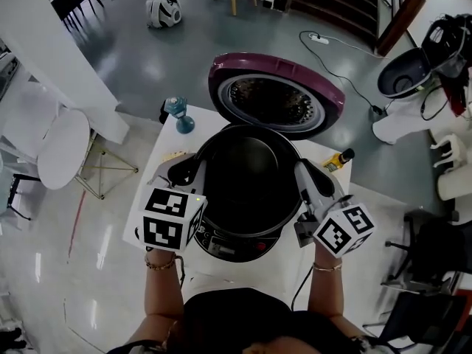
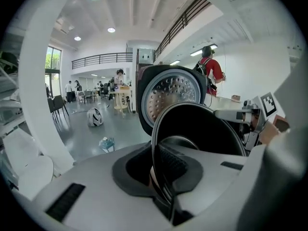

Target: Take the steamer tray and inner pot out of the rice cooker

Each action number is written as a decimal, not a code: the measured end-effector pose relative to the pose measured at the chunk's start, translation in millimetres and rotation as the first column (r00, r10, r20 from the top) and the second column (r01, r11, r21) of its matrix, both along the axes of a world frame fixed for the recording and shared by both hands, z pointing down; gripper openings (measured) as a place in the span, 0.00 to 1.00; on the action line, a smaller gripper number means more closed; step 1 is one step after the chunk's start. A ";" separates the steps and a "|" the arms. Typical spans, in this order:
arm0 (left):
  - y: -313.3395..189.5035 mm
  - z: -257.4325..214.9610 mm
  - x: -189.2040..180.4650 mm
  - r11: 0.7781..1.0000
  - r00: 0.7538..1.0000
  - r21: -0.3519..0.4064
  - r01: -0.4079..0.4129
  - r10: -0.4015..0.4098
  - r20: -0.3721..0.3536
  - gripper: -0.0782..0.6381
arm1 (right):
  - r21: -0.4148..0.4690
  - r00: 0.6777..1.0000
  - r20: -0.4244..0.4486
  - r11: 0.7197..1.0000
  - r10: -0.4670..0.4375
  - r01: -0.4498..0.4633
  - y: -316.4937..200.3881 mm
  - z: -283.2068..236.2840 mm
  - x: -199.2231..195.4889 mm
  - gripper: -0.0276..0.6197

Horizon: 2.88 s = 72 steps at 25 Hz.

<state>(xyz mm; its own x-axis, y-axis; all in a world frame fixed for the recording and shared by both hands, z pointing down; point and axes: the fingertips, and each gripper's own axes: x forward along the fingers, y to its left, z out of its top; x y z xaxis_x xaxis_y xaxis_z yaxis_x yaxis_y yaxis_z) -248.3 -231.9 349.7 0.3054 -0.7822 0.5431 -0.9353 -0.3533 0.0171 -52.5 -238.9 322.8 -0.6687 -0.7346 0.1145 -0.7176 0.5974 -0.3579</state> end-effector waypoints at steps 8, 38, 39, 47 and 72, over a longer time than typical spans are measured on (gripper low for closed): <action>25.5 -28.2 20.7 0.999 1.000 0.052 -0.005 0.006 -0.015 0.14 | 0.047 1.000 0.024 0.999 -0.011 0.010 22.6 -26.9 19.7 0.09; 115.9 -37.6 197.8 0.990 0.991 0.085 -0.111 0.116 -0.064 0.14 | 0.038 0.990 0.121 0.996 0.075 -0.080 128.3 -37.5 197.7 0.09; 120.4 -32.2 202.1 0.991 0.991 0.075 -0.111 0.116 -0.066 0.14 | 0.025 0.989 0.125 0.996 0.076 -0.080 131.7 -31.9 201.9 0.09; 156.8 12.4 238.0 0.992 0.990 -0.028 -0.119 0.117 -0.077 0.14 | -0.090 0.985 0.145 0.993 0.094 -0.082 161.6 12.6 236.8 0.09; 230.8 142.6 292.1 0.926 0.988 -0.344 -0.154 0.146 -0.048 0.14 | -0.435 0.957 0.159 0.887 0.243 -0.153 239.3 153.3 292.3 0.09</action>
<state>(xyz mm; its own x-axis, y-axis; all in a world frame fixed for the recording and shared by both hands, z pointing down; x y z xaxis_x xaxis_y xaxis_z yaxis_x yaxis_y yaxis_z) 43.8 -1.1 492.3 0.4191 -0.4913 0.7635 -0.8700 -0.4580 0.1829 239.8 0.4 476.1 -0.5557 -0.7694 0.3149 -0.6898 0.2153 -0.6913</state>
